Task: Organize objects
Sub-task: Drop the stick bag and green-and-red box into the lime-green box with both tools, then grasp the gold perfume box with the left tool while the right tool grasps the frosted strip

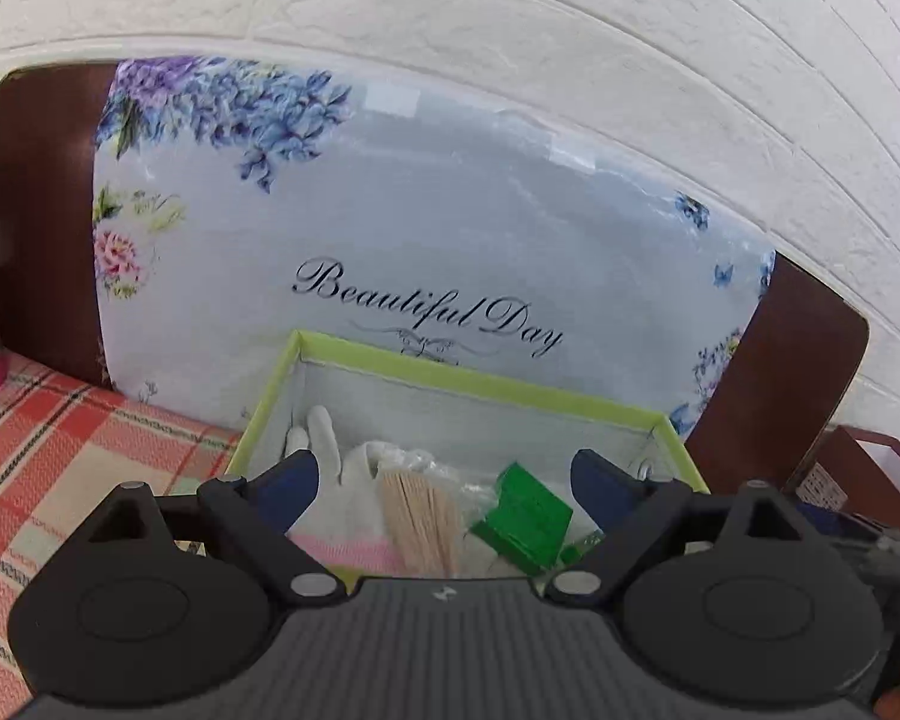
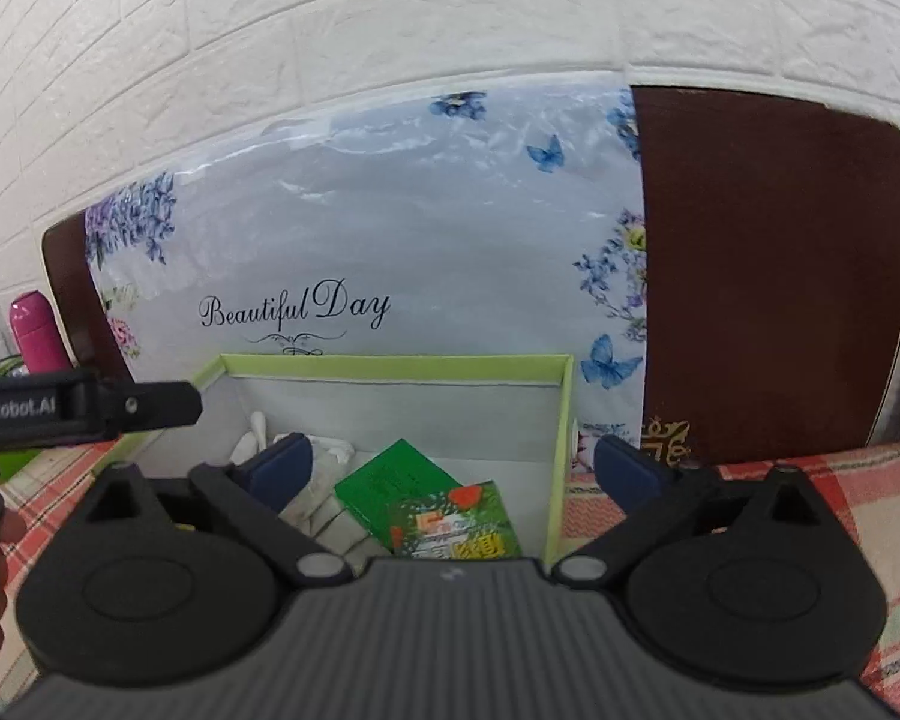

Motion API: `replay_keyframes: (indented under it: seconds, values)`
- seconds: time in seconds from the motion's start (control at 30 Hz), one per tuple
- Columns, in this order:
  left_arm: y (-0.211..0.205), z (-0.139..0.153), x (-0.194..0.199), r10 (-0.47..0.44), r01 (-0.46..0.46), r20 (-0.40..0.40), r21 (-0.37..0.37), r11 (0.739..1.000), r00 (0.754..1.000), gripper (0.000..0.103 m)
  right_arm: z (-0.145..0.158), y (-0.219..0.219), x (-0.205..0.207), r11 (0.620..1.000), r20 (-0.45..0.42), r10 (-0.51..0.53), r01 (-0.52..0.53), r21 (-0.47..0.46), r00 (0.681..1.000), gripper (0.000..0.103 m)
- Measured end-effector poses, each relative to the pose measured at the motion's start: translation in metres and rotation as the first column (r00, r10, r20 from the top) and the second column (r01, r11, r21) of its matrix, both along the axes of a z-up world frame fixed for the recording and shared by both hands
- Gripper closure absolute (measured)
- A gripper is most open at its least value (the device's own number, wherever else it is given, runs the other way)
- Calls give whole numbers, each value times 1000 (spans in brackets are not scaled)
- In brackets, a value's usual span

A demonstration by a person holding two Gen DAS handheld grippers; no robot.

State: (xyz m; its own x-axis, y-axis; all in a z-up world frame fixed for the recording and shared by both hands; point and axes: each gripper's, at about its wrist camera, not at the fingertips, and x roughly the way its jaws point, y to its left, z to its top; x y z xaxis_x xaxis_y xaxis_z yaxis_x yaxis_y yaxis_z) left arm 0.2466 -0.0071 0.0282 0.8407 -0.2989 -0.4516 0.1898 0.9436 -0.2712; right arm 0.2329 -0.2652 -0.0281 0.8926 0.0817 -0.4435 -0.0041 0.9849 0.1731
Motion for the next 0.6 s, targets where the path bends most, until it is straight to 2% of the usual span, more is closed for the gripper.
replay_keyframes:
  seconds: [0.13,0.23,0.37,0.43,0.5,0.6]
  values:
    - [7,2,-14,18,-18,-4,-16,1000,1000,9,0,-21,-11,993,-65,-63,69,101,996,0]
    - [8,6,-32,24,-24,-24,-4,1000,999,9,2,-35,-23,970,-143,-100,129,208,985,0]
    - [8,5,-67,18,-16,-60,30,999,998,9,2,-41,-51,919,-275,-190,269,288,943,0]
    - [10,1,-88,-3,4,-63,23,1000,998,9,0,-43,-67,906,-316,-187,288,310,930,0]
    - [14,-5,-108,-7,7,-66,9,1000,998,9,-3,-45,-86,897,-296,-143,250,364,944,0]
    - [18,-17,-130,9,-9,-96,8,1000,995,9,-7,-47,-119,869,-198,-69,157,470,978,0]
